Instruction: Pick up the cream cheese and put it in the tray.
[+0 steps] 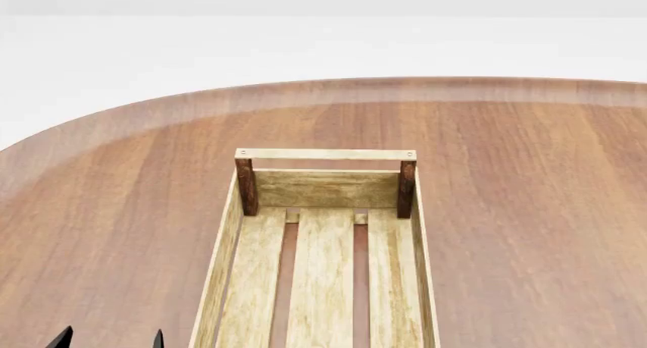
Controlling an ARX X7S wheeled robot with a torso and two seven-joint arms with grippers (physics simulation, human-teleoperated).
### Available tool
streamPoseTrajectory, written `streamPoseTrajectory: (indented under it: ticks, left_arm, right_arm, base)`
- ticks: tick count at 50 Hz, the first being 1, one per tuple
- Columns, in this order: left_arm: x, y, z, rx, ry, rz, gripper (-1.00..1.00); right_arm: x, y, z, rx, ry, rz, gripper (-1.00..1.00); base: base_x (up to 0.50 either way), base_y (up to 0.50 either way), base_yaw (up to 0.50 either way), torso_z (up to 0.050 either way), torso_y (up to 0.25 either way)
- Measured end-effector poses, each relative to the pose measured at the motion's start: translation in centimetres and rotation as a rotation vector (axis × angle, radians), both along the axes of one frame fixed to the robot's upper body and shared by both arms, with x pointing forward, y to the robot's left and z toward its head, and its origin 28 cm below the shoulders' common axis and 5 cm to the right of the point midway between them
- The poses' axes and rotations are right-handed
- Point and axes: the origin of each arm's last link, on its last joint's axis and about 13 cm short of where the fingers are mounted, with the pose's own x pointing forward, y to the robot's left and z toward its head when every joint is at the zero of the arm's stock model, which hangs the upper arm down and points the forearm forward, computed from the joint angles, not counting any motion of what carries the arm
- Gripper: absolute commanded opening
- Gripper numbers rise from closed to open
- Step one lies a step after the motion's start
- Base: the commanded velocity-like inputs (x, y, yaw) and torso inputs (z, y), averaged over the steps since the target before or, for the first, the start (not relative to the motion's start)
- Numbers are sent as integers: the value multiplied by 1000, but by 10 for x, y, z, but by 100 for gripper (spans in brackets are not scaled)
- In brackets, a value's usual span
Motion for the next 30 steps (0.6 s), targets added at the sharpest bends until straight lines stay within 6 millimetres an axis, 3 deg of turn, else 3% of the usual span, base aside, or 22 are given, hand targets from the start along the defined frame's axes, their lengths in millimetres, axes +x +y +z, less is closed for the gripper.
streamPoseTrajectory:
  ticks: [30]
  left_arm:
    - [1, 0, 0, -3, 2, 0, 100]
  right_arm:
    - [-9, -18, -40, 128, 43, -138, 100]
  base:
    - [0, 0, 0, 0, 0]
